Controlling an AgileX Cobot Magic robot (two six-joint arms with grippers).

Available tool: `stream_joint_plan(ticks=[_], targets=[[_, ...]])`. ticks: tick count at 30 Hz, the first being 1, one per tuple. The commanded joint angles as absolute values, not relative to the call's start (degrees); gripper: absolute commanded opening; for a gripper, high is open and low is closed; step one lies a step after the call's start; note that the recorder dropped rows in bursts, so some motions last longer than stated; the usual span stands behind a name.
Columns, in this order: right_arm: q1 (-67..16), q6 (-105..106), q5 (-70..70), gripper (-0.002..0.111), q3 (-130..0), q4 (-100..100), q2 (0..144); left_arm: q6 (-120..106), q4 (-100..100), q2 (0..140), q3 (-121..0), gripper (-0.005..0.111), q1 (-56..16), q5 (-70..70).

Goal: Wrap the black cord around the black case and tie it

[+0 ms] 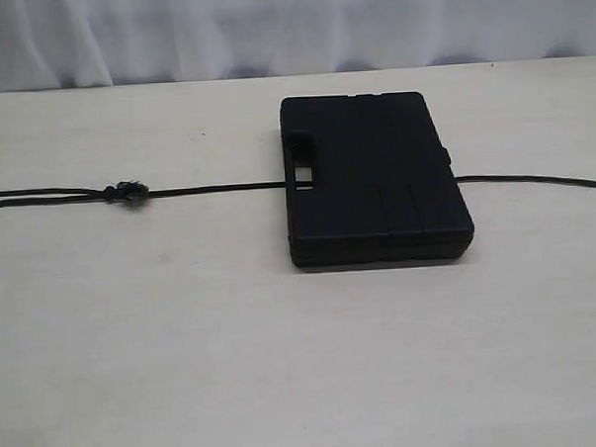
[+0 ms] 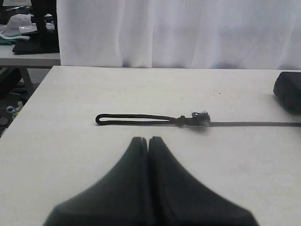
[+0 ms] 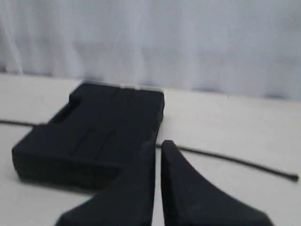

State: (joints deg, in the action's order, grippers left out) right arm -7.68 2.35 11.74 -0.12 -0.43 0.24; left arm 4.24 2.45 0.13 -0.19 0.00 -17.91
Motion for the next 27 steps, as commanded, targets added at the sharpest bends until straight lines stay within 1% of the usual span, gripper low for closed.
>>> stream_joint_plan(ticks=[1,4,6,8,12,16,18,19,20,21,23,25,27], targets=[[-7.4,2.34,-3.14,0.004,0.0,-0.55,0.0,4.59,2.34,0.0,0.0,0.0,-0.1,-17.52],[-7.4,-0.89,-14.22,0.004,0.0,0.0,0.0,4.59,2.34,0.0,0.0,0.0,-0.1,-17.52],[-7.4,-1.26,-25.16,0.004,0.0,0.9,0.0,4.59,2.34,0.0,0.0,0.0,-0.1,-17.52],[-7.4,-7.07,-33.49,0.004,0.0,1.05,0.0,4.59,2.34,0.0,0.0,0.0,-0.1,-17.52],[-7.4,-21.12,-41.1,0.004,0.0,0.0,0.0,4.59,2.34,0.0,0.0,0.0,-0.1,-17.52],[-7.4,-27.71,-42.19,0.004,0.0,-2.44,0.0,4.59,2.34,0.0,0.0,0.0,-0.1,-17.52],[-7.4,-27.71,-38.02,0.004,-1.64,-2.35,0.0,4.59,2.34,0.0,0.0,0.0,-0.1,-17.52],[-7.4,-27.71,-29.51,0.004,-5.38,-3.94,0.0,4.59,2.34,0.0,0.0,0.0,-0.1,-17.52],[-7.4,-27.71,-24.1,0.004,-7.98,-5.43,0.12,4.59,2.34,0.0,0.0,0.0,-0.1,-17.52],[-7.4,-27.71,-15.21,0.004,-13.4,-9.71,2.64,4.59,2.34,0.0,0.0,0.0,-0.1,-17.52],[-7.4,-27.71,-4.95,0.005,-20.13,-12.51,8.12,4.59,2.34,0.0,0.0,0.0,-0.1,-17.52],[-7.51,-27.25,6.44,0.015,-26.11,-13.14,15.11,4.59,2.34,0.0,0.0,0.0,-0.1,-17.52],[-7.51,-24.34,15.28,0.031,-31.43,-13.14,23.03,4.59,2.34,0.0,0.0,0.0,-0.1,-17.52]])
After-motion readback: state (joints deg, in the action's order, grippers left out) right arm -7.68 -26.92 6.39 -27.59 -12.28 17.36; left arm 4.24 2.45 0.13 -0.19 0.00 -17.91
